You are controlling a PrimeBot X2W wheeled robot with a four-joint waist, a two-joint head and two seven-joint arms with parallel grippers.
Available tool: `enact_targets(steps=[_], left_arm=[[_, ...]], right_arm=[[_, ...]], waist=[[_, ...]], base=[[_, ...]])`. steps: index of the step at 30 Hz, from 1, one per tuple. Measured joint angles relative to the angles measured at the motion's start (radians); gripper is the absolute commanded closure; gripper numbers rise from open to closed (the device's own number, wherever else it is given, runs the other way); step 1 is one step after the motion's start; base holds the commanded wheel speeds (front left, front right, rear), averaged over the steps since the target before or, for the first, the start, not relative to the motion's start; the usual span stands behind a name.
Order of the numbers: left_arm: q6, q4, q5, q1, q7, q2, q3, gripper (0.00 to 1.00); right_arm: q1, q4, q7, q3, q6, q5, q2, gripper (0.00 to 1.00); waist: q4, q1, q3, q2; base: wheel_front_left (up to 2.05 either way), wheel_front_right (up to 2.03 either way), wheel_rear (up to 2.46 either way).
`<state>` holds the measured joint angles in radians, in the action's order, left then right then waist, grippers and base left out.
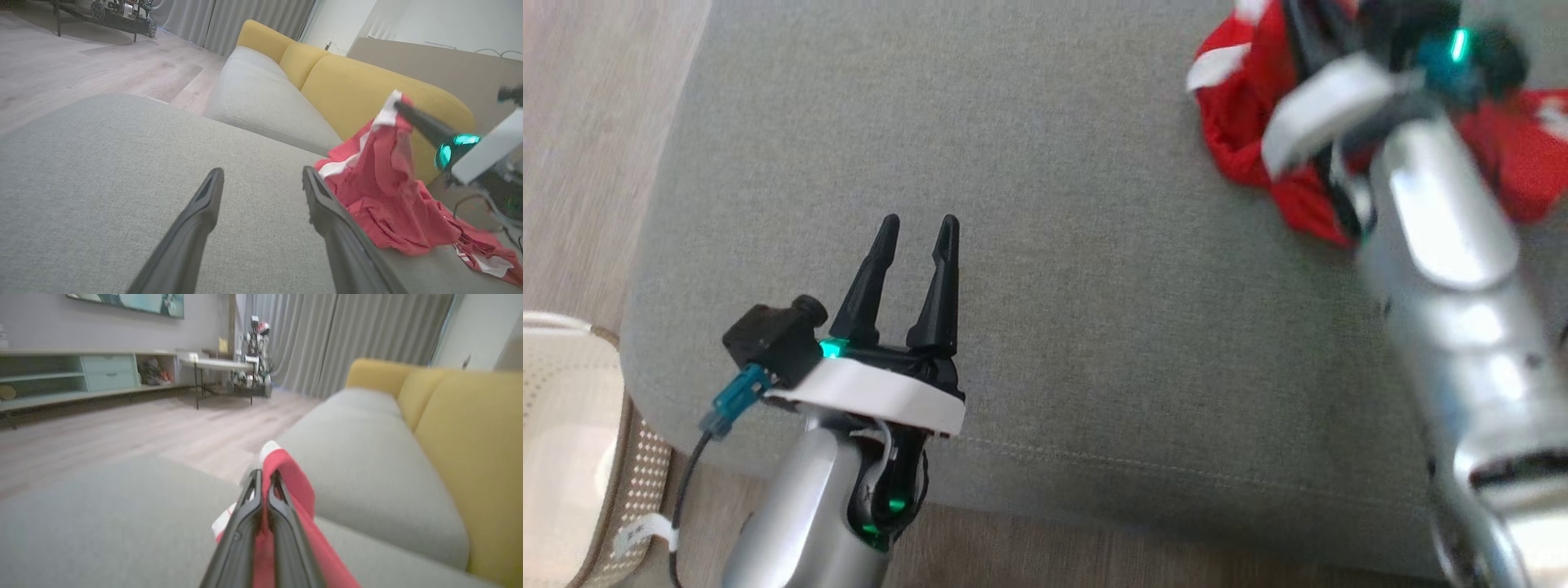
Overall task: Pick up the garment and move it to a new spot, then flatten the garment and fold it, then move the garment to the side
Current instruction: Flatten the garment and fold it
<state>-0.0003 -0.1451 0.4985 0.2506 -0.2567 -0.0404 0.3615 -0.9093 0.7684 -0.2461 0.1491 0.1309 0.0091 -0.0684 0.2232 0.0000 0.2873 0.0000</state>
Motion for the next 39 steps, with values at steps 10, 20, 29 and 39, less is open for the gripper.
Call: enact_targets(steps=[10, 20, 29, 39], left_arm=[[0.000, -0.007, -0.002, -0.027, 0.000, 0.000, 0.004, 0.00], [0.001, -0.004, -0.013, -0.046, 0.000, -0.001, -0.021, 0.00], [-0.009, -0.011, -0.045, -0.041, 0.000, -0.002, -0.057, 0.00], [-0.027, -0.023, -0.074, -0.021, 0.000, -0.001, -0.078, 0.00]], right_arm=[[-0.261, -0.259, -0.013, 0.013, 0.000, -0.120, -0.004, 1.00], [0.104, -0.385, -0.014, 0.240, 0.000, -0.071, -0.183, 1.00], [0.403, -0.462, -0.013, 0.414, 0.000, 0.017, -0.394, 1.00], [0.480, -0.481, 0.028, 0.544, 0.000, 0.094, -0.509, 0.00]], waist=[[-0.012, 0.0000, -0.070, 0.0000], [-0.053, 0.0000, -0.063, 0.0000], [-0.123, 0.0000, -0.038, 0.0000], [-0.187, 0.0000, -0.030, 0.0000]], base=[[0.00, 0.00, 0.00], [0.00, 0.00, 0.00], [0.00, 0.00, 0.00], [0.00, 0.00, 0.00]])
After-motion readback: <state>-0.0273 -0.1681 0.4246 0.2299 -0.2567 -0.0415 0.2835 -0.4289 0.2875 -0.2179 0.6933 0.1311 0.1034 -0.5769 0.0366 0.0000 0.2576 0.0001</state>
